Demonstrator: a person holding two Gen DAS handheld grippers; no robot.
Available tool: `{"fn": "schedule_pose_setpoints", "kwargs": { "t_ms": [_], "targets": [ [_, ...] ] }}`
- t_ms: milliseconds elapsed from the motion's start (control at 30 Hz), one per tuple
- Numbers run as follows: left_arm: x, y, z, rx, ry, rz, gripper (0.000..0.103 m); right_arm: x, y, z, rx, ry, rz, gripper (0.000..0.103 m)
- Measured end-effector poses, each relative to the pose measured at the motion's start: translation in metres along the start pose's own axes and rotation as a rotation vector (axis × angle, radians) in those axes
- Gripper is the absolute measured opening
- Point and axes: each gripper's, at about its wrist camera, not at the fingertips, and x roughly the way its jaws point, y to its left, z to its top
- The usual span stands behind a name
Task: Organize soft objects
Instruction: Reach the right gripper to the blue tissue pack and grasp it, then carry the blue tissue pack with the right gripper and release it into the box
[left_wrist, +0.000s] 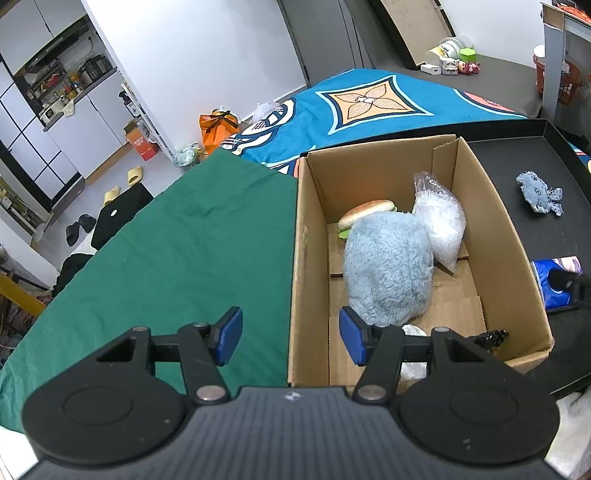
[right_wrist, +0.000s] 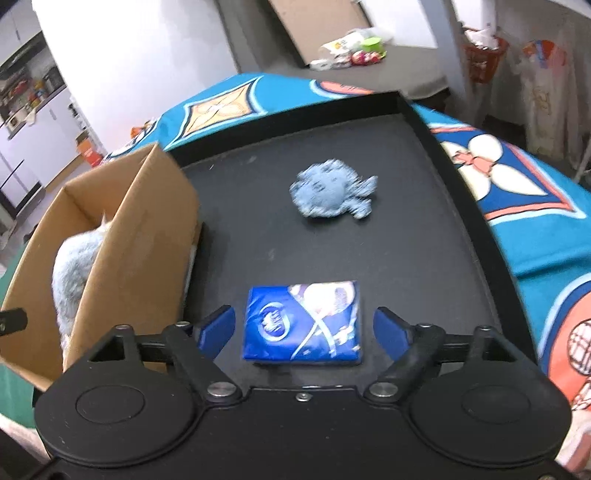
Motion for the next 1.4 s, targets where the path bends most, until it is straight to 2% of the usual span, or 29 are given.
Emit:
{"fn": "schedule_pose_setpoints", "kwargs": {
  "t_ms": [33, 100, 200, 300, 367, 433, 667, 1400],
  "targets": [
    [0.000, 0.000, 0.000, 0.001, -0.001, 0.001, 0.072, 0.001, 0.002, -0.001, -0.010, 0.007, 0.003, 0.087],
    [-0.001, -0.001, 0.000, 0.005, -0.009, 0.003, 0.078, 0.002, 0.006, -0.002, -0.027, 0.014, 0.002, 0.091],
    [-0.001, -0.004, 0.001, 0.025, -0.011, 0.010, 0.083, 0.004, 0.006, -0.005, -0.039, 0.019, -0.013, 0.091],
    [0.000, -0.007, 0.000, 0.042, -0.008, 0.020, 0.083, 0.007, 0.006, -0.008, -0.066, 0.023, -0.049, 0.089],
    [-0.001, -0.008, 0.001, 0.049, -0.007, 0.026, 0.084, 0.008, 0.005, -0.010, -0.085, 0.025, -0.065, 0.083],
    [-0.001, -0.009, 0.000, 0.056, -0.005, 0.034, 0.085, 0.007, 0.003, -0.010, -0.086, 0.025, -0.071, 0.072],
    [-0.004, -0.014, -0.001, 0.085, -0.009, 0.050, 0.088, -0.004, 0.004, -0.008, -0.104, -0.010, -0.064, 0.071],
    [-0.011, 0.003, -0.002, 0.000, -0.050, 0.007, 0.088, -0.047, 0.018, 0.022, -0.127, -0.100, -0.040, 0.071]
  ]
}}
